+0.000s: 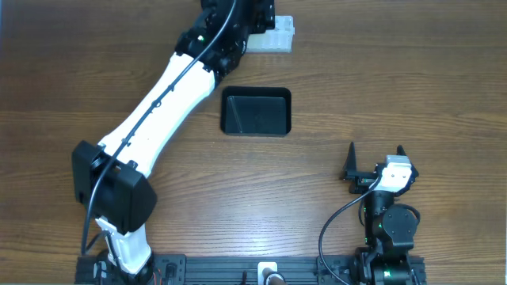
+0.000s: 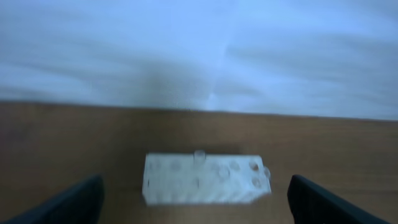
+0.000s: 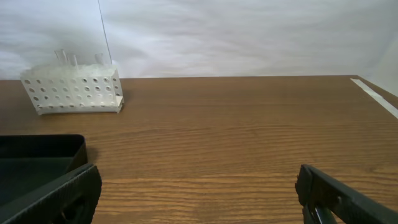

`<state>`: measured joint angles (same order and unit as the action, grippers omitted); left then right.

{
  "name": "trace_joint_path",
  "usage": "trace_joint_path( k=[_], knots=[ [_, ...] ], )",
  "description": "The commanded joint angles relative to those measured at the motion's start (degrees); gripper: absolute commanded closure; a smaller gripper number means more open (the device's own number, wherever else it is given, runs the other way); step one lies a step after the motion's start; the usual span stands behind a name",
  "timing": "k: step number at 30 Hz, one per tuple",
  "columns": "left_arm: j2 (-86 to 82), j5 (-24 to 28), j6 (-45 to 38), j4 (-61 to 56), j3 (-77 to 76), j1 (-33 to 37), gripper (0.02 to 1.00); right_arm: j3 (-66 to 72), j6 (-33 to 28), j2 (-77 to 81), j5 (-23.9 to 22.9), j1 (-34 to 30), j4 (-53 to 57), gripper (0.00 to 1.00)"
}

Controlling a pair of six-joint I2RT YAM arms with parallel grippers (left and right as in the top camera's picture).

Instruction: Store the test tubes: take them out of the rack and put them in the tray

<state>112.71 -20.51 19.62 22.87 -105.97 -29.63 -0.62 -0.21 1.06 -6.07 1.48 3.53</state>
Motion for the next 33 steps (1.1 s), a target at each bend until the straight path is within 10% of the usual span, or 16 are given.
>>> trace_joint_path(
  k=[1,8,33],
  knots=[
    [4.9,4.7,-6.0,-3.3,-0.1,3.7,0.066,0.3,0.2,0.0,0.2,-0.4,0.2,0.009],
    [11.3,14.5,-9.0,-9.1,-0.1,8.2,0.049,0.3,0.2,0.0,0.2,-0.4,0.2,0.007],
    [19.5,18.6,-14.8,-18.0,-0.1,8.5,0.051,0.3,0.2,0.0,0.2,-0.4,0.2,0.007]
  ],
)
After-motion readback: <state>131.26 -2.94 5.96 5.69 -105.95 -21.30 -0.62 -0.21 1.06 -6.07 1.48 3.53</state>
